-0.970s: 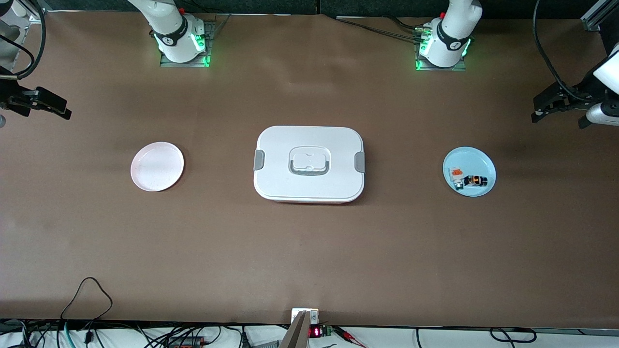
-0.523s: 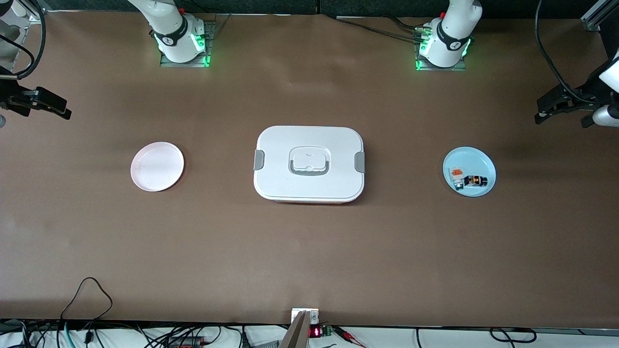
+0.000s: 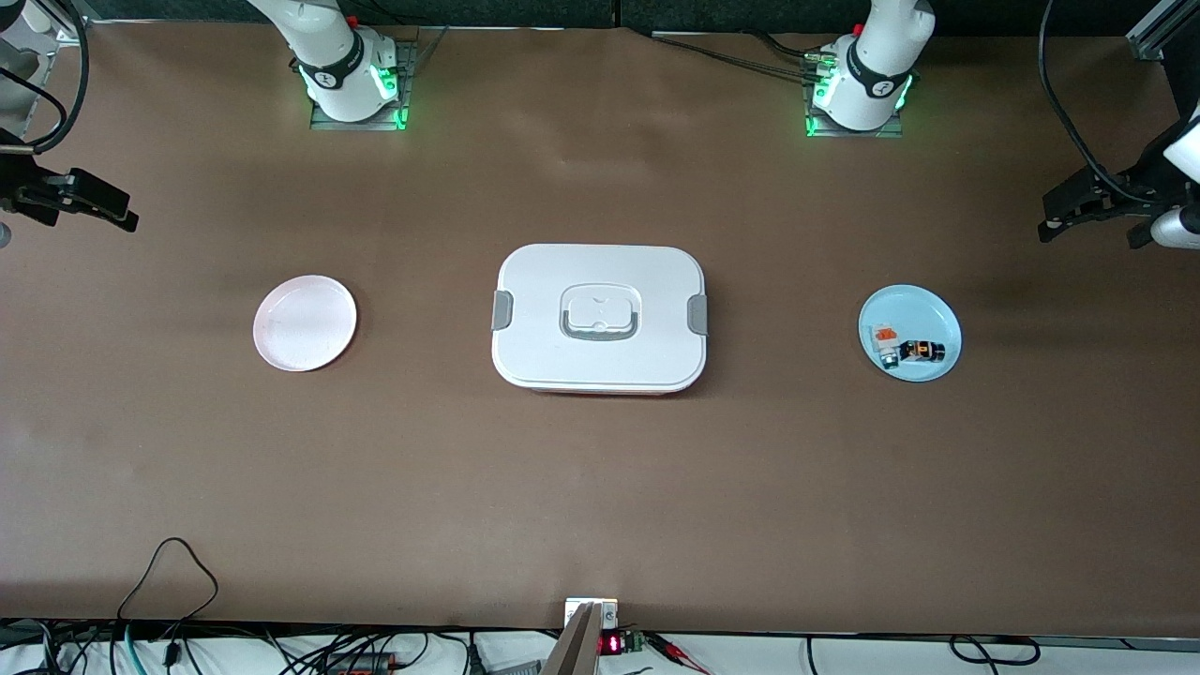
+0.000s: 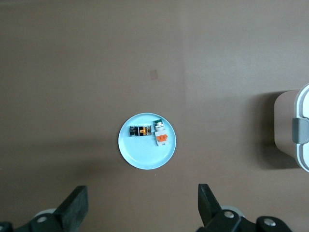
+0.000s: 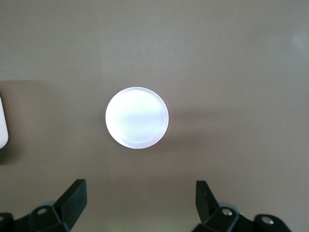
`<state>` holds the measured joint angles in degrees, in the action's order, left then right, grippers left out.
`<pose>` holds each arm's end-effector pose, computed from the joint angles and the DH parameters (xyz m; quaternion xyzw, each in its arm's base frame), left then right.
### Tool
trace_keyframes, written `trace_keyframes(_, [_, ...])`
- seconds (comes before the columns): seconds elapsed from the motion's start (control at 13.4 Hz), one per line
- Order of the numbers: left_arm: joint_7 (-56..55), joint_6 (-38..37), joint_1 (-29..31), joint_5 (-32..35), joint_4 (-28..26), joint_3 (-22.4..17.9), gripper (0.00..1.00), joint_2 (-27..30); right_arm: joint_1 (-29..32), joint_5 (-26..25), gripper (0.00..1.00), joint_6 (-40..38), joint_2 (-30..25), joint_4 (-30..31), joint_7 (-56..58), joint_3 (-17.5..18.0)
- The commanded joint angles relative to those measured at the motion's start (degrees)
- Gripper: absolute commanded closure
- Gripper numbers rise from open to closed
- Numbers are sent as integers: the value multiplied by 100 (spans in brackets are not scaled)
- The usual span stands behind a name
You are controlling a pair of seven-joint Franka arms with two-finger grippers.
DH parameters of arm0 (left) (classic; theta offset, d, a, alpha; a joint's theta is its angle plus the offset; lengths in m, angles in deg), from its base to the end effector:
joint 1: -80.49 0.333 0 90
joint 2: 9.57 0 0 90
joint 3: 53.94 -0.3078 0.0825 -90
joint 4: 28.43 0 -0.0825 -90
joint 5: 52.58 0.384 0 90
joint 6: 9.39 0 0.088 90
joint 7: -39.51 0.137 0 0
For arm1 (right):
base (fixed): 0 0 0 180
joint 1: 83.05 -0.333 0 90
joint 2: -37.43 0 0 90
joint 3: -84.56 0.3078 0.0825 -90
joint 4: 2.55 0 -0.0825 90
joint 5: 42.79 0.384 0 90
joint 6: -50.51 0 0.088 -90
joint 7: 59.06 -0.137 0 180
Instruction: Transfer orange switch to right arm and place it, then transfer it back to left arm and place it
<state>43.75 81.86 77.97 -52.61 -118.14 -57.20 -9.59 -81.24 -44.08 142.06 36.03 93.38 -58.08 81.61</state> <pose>0.5578 0.0071 0.5905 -0.9994 0.0305 -0.0133 0.0003 0.5429 -0.0485 0.5533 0.9991 -0.0323 -0.0265 0.0093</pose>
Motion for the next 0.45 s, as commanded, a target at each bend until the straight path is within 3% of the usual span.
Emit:
trace_keyframes(0.0, [-36,34,-65,91,110,-43,0,-15,-5,51,0,-101,-63,-48,34,-4])
trace_keyframes(0.37, [-28,-2,-56,91,138,-43,0,-59,-5,59,0,-128,-63,-57,-1,5])
